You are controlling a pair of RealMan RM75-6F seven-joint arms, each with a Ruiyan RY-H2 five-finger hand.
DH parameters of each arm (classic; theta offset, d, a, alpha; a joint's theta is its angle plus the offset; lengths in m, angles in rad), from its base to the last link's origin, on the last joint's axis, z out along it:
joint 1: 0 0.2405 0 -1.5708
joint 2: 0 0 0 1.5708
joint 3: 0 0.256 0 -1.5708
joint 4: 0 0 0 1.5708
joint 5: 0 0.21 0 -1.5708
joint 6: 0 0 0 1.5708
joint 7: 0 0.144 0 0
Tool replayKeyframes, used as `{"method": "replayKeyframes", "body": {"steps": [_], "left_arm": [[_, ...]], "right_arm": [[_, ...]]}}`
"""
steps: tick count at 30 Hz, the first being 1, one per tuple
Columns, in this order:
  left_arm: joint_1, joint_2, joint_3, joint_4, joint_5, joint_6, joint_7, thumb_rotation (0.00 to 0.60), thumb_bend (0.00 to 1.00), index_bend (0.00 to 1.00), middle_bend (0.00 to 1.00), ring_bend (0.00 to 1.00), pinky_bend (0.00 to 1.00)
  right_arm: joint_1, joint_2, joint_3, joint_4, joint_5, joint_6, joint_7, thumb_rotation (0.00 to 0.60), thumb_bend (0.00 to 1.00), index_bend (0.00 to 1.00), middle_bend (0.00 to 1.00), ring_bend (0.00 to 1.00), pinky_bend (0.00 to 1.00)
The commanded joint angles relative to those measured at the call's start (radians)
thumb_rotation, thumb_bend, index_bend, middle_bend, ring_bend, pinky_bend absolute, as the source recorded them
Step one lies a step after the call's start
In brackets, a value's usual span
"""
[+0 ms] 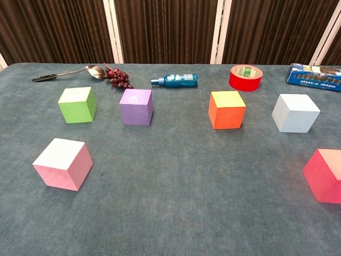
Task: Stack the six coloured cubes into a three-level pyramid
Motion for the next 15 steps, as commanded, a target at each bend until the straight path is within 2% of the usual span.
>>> {"method": "replayKeyframes", "body": {"steps": [1,9,13,15], "left_arm": [[0.004,0.0,0.002,-0.003,0.006,0.008,0.0,0.6,0.41,0.06,0.1,0.08,0.0],[0.001,0.006,0.006,-0.006,0.027,0.015,-0.005,0.6,0.41,0.06,0.1,0.08,0.0],[-0.032,0.002,-0.016,0.011,0.044,0.002,-0.02,0.6,0.41,0.07,0.1,0.08,0.0],[-0.065,0.007,-0.03,0.019,0.045,-0.037,-0.054,0.6,0.41,0.07,0.1,0.09,0.01]], "right_arm": [[-0.003,-0.001,-0.003,0.001,-0.004,0.004,0.004,0.6,0.05,0.02,0.09,0.0,0.11],[-0.023,0.0,-0.014,0.014,-0.024,0.033,0.036,0.6,0.06,0.02,0.09,0.0,0.11],[-0.032,0.012,-0.015,0.018,-0.036,0.049,0.057,0.6,0.05,0.02,0.09,0.0,0.11],[-0.034,0.024,-0.013,0.016,-0.043,0.057,0.063,0.6,0.06,0.02,0.1,0.0,0.11]]}}
